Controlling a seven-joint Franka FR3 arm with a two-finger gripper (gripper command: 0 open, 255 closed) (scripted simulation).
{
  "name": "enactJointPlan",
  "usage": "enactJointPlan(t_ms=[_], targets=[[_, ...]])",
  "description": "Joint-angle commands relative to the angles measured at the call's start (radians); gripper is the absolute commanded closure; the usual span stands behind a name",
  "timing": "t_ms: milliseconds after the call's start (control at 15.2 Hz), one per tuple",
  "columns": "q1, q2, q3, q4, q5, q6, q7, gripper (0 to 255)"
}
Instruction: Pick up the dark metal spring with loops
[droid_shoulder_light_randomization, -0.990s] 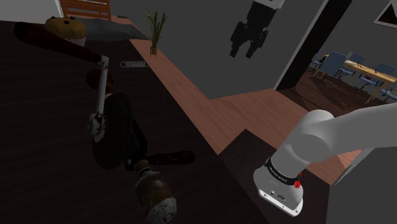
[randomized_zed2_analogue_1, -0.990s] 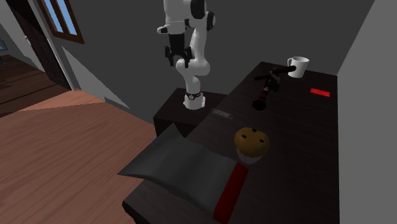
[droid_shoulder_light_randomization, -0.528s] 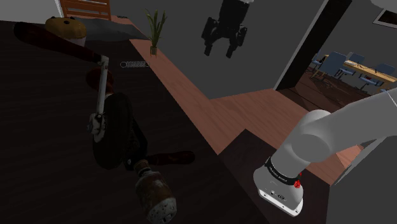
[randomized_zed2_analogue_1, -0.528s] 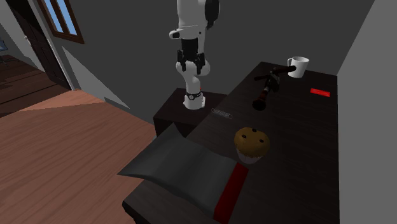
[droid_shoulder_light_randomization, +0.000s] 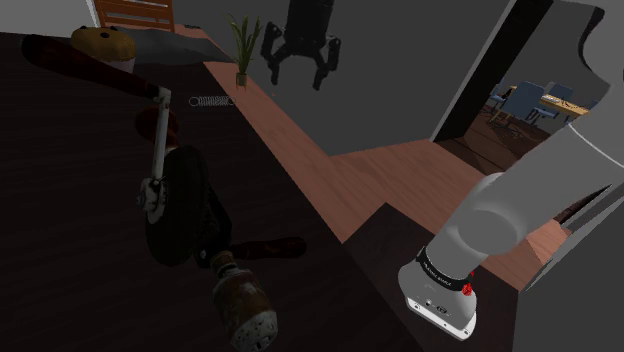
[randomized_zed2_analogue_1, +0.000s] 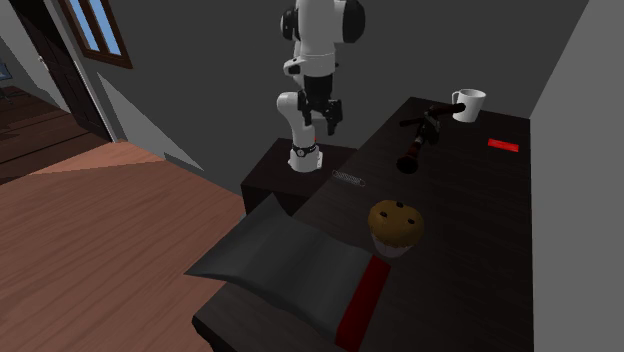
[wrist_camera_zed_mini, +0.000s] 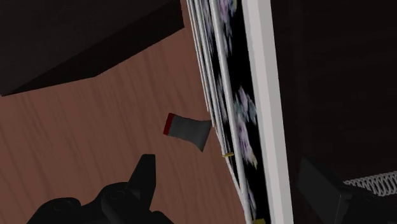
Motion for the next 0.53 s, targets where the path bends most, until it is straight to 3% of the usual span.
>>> enactJointPlan(t_ms=[0,462], targets=[[0.004,0.091,0.038,0.088,-0.023,-0.010,0.090,0],[0.077,0.445,0.111,0.454,-0.155,-0.088,0.367,0]])
